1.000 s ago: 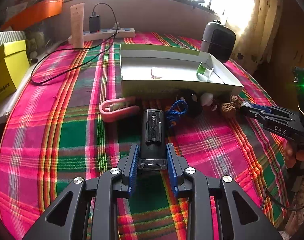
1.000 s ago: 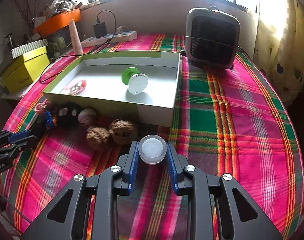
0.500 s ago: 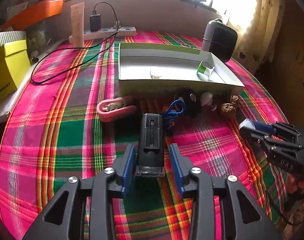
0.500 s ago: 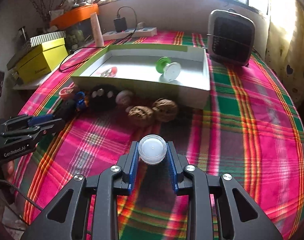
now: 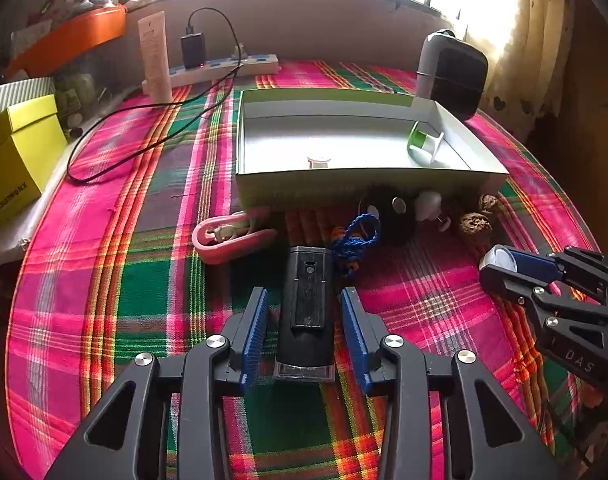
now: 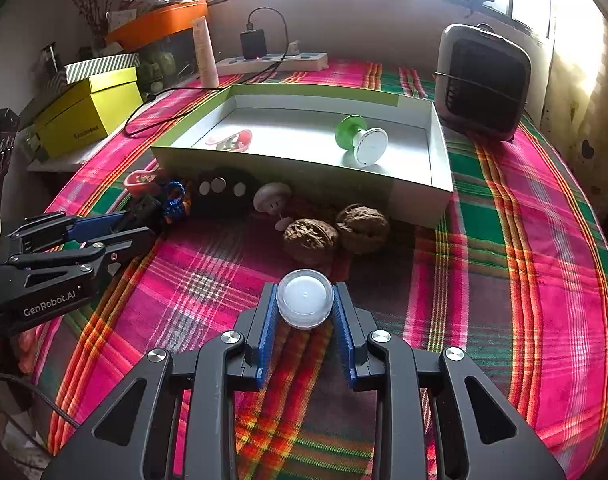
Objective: Organize objects
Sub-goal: 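Lift flashlight with left gripper and jar with right gripper toward white tray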
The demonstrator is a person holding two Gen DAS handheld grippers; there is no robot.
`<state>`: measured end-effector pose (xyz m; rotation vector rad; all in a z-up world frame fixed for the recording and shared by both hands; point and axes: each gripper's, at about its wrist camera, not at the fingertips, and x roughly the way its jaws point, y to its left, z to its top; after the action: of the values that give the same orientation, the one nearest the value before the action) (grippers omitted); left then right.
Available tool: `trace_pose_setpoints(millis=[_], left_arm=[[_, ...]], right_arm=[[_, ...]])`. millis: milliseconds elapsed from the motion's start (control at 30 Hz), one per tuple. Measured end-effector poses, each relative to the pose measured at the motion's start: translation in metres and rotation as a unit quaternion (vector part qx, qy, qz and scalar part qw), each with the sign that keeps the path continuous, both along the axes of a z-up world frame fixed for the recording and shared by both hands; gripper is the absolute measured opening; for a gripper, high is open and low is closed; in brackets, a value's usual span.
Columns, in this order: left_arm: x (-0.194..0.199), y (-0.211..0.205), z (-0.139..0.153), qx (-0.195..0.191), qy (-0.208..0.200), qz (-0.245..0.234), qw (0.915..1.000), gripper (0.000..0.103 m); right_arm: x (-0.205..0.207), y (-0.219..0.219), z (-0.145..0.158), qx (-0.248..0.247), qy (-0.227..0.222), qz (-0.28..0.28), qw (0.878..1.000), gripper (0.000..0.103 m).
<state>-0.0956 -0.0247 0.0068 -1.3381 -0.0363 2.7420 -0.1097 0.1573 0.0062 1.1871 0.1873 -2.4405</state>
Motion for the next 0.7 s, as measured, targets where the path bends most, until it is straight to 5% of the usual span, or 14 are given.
trace_pose_setpoints(millis=[200, 700], left_arm=[[0.002, 0.002, 0.0, -0.011, 0.001, 0.01, 0.9999, 0.025], [0.012, 0.009, 0.004, -0.02, 0.012, 0.023, 0.9995, 0.025]], right_arm=[[0.0, -0.002, 0.0, -0.001, -0.001, 0.003, 1.0, 0.028], [0.008, -0.012, 0.002, -0.009, 0.0, 0.014, 1.0, 0.028]])
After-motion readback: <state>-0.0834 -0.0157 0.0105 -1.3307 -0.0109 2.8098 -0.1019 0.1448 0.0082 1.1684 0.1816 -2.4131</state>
